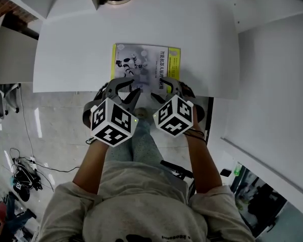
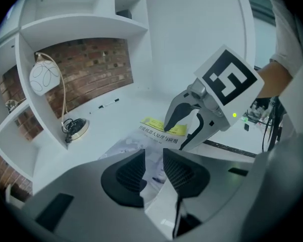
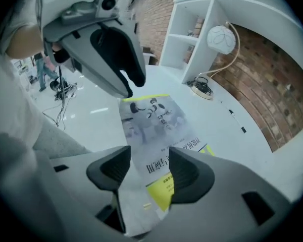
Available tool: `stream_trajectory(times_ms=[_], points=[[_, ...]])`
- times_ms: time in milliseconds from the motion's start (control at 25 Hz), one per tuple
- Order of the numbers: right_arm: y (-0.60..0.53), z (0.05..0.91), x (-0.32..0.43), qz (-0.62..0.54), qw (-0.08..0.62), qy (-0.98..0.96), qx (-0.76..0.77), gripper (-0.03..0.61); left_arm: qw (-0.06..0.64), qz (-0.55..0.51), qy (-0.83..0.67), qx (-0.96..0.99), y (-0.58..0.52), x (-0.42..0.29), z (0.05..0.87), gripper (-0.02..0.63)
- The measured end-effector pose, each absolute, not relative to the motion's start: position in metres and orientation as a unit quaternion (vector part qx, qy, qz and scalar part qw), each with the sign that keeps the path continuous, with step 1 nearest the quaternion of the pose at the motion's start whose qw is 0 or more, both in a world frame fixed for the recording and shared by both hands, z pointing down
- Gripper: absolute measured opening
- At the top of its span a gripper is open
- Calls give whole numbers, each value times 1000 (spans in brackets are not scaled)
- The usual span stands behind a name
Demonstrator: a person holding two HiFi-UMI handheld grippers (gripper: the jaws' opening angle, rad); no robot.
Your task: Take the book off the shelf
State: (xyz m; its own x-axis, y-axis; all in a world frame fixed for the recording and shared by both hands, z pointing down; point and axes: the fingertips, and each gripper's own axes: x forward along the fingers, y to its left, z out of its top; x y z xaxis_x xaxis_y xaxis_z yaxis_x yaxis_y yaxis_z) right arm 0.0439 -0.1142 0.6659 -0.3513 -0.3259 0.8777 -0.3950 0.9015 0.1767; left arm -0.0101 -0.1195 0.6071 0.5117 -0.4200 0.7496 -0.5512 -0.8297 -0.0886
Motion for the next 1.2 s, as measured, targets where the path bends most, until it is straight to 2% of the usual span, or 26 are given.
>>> stream_trajectory(times_ms=[200,640,800,1200], points=[[-118,642,39,71,461,-844,266,242,72,401,-300,862,-124,-14,597,107],[-125,582,38,101,329,-861,374,57,95,331,-327,880,-121,-5,560,74],[-125,555,41,101,274,-864,411,38,84,307,-343,884,-123,-4,538,55],[-126,499,52,84,205,-858,463,25,63,223,-381,895,-126,1,479,11]])
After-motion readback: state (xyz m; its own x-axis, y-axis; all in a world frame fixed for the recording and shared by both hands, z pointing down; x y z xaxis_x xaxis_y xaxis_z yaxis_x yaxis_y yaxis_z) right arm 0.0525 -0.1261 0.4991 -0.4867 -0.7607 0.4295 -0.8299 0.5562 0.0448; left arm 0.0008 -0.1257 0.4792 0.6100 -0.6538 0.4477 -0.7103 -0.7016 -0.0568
